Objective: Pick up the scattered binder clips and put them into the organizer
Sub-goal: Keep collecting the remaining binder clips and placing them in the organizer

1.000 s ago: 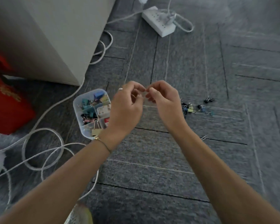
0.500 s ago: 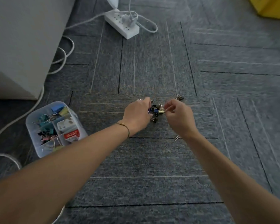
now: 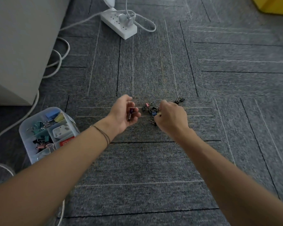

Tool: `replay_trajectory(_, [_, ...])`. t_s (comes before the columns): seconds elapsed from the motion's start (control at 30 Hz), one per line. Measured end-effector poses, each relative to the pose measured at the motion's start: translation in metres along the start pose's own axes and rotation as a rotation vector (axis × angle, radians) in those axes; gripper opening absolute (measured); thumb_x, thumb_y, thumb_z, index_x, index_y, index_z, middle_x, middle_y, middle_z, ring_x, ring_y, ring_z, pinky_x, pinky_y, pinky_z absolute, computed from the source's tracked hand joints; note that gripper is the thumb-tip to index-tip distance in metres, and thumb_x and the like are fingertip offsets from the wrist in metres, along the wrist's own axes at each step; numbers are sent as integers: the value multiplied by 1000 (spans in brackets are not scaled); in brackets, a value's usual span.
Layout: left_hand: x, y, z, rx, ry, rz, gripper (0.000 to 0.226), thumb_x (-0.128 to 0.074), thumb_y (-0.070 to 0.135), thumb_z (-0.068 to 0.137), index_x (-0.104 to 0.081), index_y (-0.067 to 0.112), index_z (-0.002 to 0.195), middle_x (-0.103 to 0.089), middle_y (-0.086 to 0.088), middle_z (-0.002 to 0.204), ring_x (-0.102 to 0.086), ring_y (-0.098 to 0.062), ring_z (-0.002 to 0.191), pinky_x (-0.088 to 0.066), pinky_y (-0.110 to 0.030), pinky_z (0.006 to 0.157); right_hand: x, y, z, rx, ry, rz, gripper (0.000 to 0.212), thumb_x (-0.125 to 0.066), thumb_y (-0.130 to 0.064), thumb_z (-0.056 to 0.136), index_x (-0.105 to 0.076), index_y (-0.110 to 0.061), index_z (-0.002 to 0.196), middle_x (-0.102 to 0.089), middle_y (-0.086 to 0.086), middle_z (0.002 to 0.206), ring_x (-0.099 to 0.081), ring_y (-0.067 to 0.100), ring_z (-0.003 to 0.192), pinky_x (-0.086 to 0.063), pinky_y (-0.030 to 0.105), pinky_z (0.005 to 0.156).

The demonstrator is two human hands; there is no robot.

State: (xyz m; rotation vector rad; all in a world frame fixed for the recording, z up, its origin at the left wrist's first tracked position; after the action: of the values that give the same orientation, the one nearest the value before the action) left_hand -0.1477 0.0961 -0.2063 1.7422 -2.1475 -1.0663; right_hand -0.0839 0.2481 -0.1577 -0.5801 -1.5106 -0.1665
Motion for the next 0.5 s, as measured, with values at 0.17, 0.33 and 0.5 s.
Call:
replay_trajectory(0.17, [-19,40,12,-424,159,936,12,-62,31,99,-61,19,99,-57,5,73,-45,-13,54,-42,-28,51,-8,53,-5,-387,-15,608,9,-66,-1,80,-65,-9,82,-71,7,77,-68,21,69,-60,35,64])
replay_trajectory(0.33, [-56,46,18,-601,160,1470,23,-64,45,98,-55,25,106,-59,8,79,-58,-16,71,-42,-31,60,-24,60,-25,-726,-144,1644,26,-54,9,90,-64,-4,110,-72,16,84,-71,23,70,-60,31,66])
replay_trajectory(0.5, [-69,45,26,-608,148,1614,22,-61,41,100,-61,19,102,-64,1,95,-61,-21,90,-48,-36,75,-27,61,-24,-744,-229,1549,2,-57,-8,91,-58,-8,89,-57,6,72,-55,17,60,-46,27,56])
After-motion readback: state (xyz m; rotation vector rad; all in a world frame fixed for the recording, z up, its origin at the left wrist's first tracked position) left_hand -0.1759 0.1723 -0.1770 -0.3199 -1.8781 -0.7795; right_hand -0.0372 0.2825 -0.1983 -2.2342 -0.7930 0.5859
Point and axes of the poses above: each hand's wrist, its own z-axis towards the middle knuckle, its own x-axis out of the back of the hand, y = z × x, the point moved 10 cm from there along z, towards the middle knuckle
